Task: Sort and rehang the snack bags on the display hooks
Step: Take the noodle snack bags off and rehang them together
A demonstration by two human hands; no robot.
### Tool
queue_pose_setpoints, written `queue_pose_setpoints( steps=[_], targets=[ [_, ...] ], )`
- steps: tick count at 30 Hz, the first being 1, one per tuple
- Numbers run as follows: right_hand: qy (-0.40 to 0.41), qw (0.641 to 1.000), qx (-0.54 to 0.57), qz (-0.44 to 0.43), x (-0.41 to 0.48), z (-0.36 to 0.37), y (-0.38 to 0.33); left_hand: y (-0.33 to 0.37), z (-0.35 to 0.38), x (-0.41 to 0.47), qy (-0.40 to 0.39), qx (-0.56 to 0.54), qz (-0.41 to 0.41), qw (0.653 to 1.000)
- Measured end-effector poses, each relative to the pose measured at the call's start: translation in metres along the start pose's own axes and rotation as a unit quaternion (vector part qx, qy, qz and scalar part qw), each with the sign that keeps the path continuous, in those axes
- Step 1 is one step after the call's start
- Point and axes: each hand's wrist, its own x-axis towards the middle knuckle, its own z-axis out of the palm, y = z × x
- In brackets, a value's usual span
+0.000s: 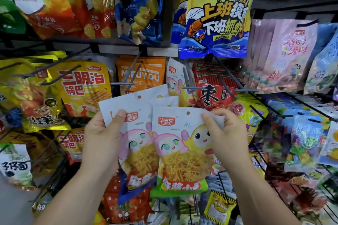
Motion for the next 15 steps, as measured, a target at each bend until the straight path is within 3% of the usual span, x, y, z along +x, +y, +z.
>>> queue_pose_setpoints(
  steps=[5, 15],
  targets=[
    [-0.008, 0.997, -0.033, -0.065, 0.001, 0.0, -0.021, 0.006, -0.016, 0.002, 0.033, 0.04, 0.037, 0.998],
    [0.049, 0.997, 0.004, -0.052, 0.021, 0.002, -0.034, 0.015, -0.015, -0.006, 0.021, 0.056, 0.042, 0.997]
  ],
)
